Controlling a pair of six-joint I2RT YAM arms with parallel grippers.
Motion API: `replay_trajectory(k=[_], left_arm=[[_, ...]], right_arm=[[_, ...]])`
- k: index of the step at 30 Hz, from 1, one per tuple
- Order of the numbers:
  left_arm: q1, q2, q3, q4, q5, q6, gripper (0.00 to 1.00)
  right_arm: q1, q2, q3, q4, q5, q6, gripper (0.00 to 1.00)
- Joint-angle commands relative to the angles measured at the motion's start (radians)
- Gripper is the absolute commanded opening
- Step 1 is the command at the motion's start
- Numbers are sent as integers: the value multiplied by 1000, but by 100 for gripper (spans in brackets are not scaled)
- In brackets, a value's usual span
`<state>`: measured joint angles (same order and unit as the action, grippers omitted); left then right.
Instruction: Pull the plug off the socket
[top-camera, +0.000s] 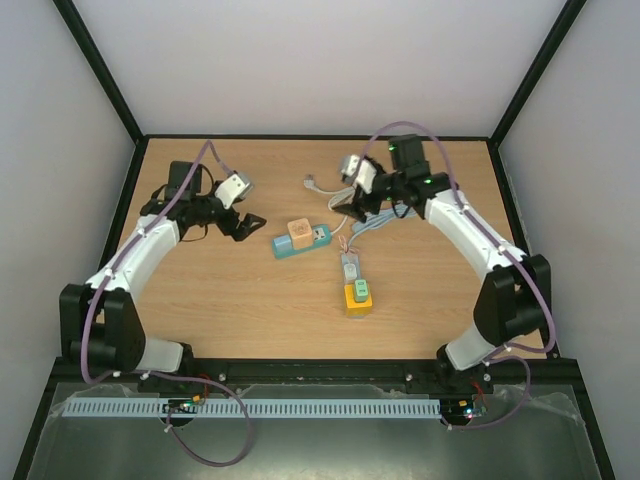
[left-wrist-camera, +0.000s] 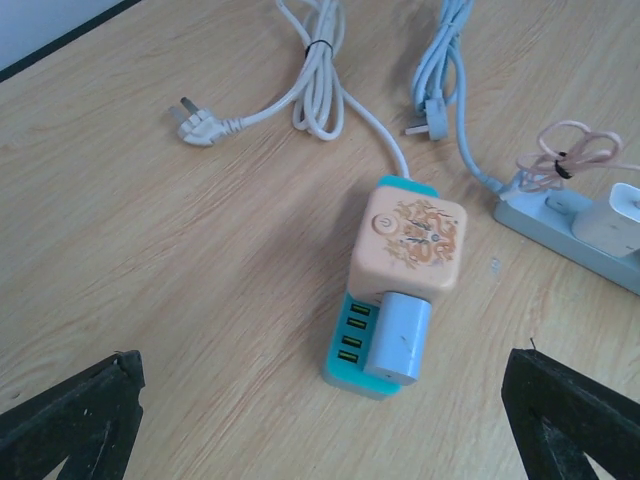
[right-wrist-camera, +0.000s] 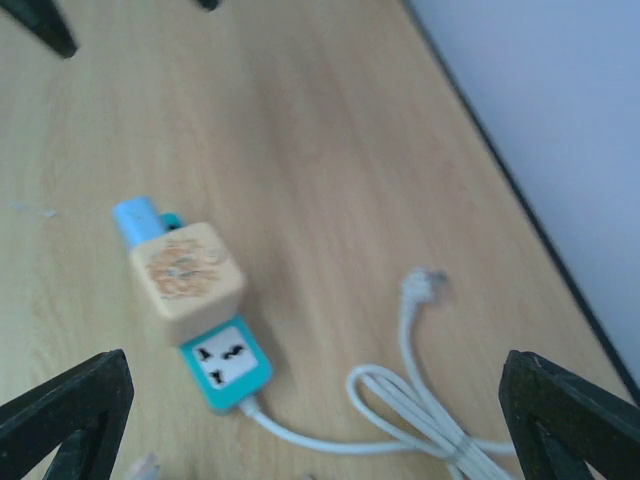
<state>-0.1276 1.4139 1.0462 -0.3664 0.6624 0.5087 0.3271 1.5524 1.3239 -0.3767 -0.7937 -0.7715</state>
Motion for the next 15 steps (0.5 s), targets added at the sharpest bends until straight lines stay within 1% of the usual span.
replay_trajectory(k=[1, 4, 8, 12, 15], left_arm=[[16, -57, -18, -64, 5, 22, 99], [39, -72, -30, -123, -17, 69, 100], [42, -110, -99, -129, -24, 92, 99], [42, -144, -147, -129, -19, 104, 99], [40, -147, -165, -143, -5, 119, 99]], right_arm=[[107, 86, 37, -186, 49, -233, 99], [175, 158, 66, -205, 88, -280, 99], [236, 265, 149, -235, 114, -285, 99], [256, 404, 298, -321, 119, -281, 99], [257, 473, 378, -368, 120, -284, 99]])
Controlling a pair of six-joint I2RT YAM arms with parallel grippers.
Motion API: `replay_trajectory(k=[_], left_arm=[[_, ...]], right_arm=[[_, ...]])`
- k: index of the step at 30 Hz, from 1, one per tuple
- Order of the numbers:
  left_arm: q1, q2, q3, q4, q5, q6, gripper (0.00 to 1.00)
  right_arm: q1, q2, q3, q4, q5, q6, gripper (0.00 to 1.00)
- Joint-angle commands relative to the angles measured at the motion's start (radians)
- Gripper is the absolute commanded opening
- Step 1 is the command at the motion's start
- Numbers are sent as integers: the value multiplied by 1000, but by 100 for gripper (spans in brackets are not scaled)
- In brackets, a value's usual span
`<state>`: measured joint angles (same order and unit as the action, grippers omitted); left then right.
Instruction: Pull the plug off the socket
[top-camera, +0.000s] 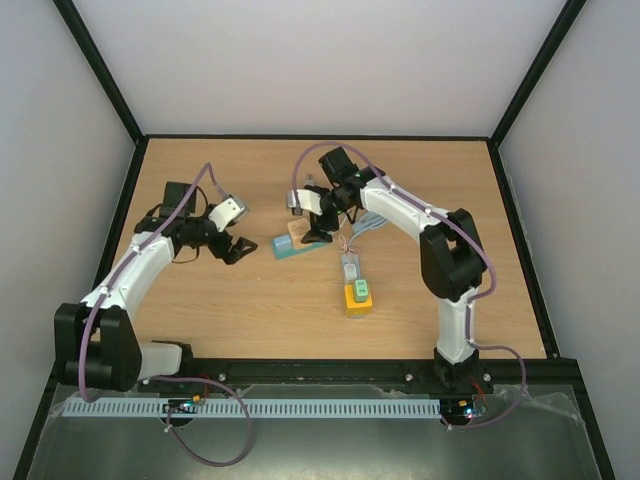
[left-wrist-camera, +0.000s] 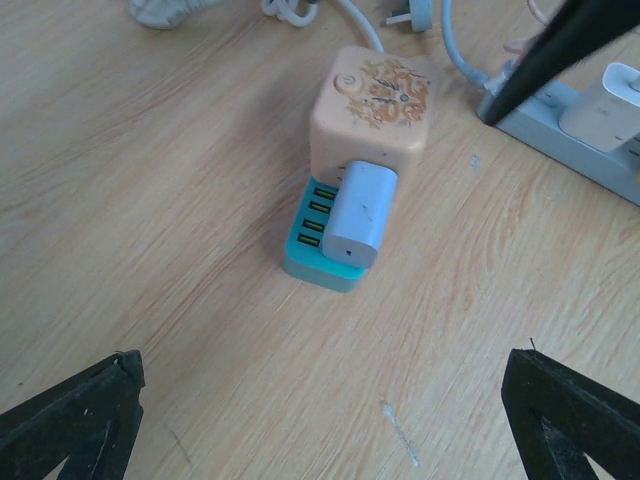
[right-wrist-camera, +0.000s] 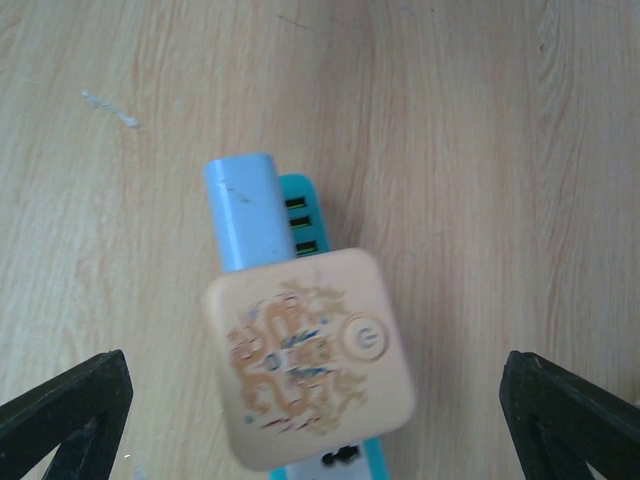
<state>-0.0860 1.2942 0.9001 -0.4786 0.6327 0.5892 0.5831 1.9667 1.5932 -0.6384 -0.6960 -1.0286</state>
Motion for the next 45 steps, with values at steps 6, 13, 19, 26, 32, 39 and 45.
replay_trajectory(k=[6, 13, 19, 26, 32, 39, 45], left_arm=[[-2, -16, -48, -40, 54, 63, 99], [-1, 23, -57, -32, 51, 68, 99], [-3, 34, -75, -3, 42, 64, 99], [-7, 48, -104, 48, 27, 86, 98], [-34, 100, -105, 59, 36, 174, 96], [-47, 167, -95, 96, 44, 236, 90], [-56, 194, -96, 167, 63, 245, 84]], right_arm=[[4, 118, 145, -123, 22, -41, 100], [12, 165, 161, -145, 31, -49, 95], [14, 192, 172, -162, 27, -44, 84], [31, 179, 146, -142, 13, 0, 62], [58, 155, 74, -64, 37, 69, 51], [70, 81, -57, 62, 22, 159, 48], [79, 66, -92, 101, 18, 204, 43]])
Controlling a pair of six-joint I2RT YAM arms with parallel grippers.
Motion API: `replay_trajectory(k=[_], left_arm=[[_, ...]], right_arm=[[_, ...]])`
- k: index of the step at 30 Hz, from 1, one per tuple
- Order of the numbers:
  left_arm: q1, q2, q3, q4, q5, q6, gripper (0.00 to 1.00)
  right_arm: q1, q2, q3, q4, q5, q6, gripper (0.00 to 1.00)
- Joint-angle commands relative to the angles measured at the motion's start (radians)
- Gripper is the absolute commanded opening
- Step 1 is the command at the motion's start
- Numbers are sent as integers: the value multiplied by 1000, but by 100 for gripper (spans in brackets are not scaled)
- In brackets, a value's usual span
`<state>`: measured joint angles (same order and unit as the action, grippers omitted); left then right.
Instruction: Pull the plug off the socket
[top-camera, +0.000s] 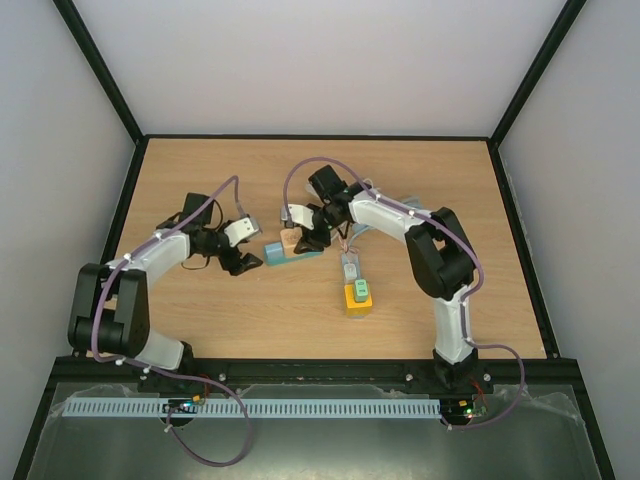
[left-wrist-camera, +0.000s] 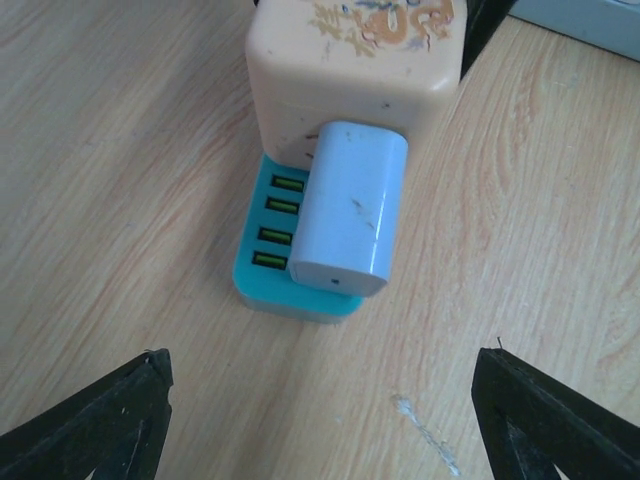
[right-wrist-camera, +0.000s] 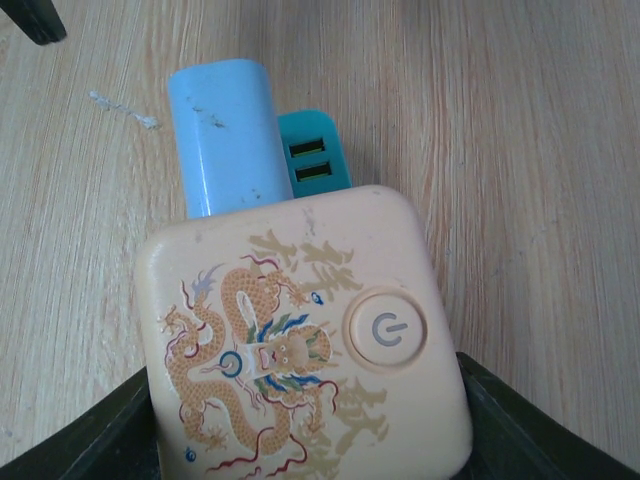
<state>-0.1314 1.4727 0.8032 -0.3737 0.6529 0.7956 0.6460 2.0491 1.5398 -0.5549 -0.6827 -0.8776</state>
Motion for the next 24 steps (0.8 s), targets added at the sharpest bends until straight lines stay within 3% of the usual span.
replay_trajectory(k=[1, 18, 24], left_arm=[[-16, 19, 1, 71, 45, 40, 83], [-127, 75, 3, 181, -18, -1, 58], [-126, 63, -21, 188, -40, 14, 43]], right_arm=[[16, -19, -43, 29, 6, 60, 43], [27, -34, -104, 82, 14, 65, 32], [27, -24, -102, 79, 22, 62, 25]])
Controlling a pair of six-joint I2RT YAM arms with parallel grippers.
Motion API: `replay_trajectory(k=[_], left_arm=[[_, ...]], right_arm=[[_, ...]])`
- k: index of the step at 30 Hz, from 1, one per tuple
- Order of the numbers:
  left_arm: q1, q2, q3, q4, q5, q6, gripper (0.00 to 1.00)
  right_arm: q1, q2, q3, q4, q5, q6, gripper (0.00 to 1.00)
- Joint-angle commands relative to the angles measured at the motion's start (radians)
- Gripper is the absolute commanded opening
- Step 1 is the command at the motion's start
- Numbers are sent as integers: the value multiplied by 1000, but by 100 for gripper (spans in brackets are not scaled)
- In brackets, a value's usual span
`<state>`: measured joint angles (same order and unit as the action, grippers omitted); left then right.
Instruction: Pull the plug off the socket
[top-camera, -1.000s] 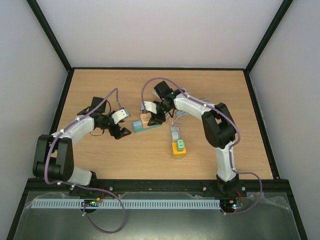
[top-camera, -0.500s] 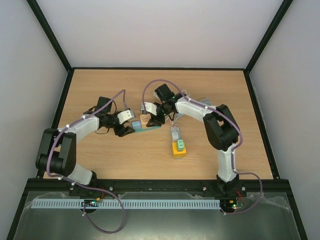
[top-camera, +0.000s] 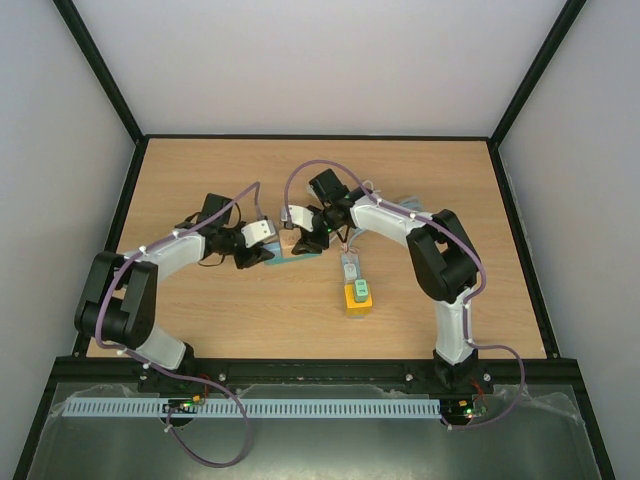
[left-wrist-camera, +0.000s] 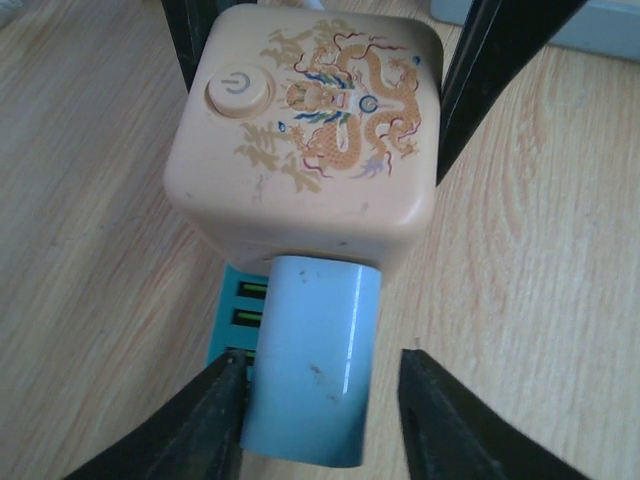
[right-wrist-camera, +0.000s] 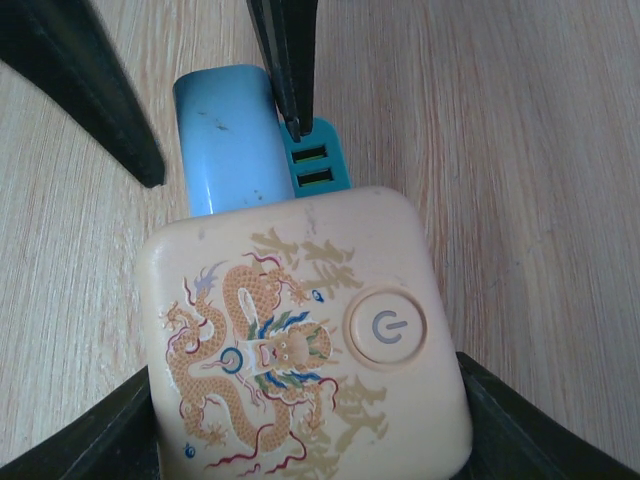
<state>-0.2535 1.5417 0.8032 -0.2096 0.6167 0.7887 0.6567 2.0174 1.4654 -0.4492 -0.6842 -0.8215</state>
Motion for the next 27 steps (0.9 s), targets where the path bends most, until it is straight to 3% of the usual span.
replay_trajectory(k=[1, 7, 21, 27], left_arm=[[-4, -12, -29, 29, -11, 25, 39], [17, -28, -70, 50, -26, 45, 26], [60, -53, -79, -9, -46, 127, 21], [72, -57, -63, -63, -67, 162, 19]], right_arm=[[17, 7, -31, -24, 27, 4, 24], [17, 33, -19, -39, 56, 2, 14], [17, 73, -3, -77, 128, 12, 2], [17, 95, 19, -116, 171, 10, 1]])
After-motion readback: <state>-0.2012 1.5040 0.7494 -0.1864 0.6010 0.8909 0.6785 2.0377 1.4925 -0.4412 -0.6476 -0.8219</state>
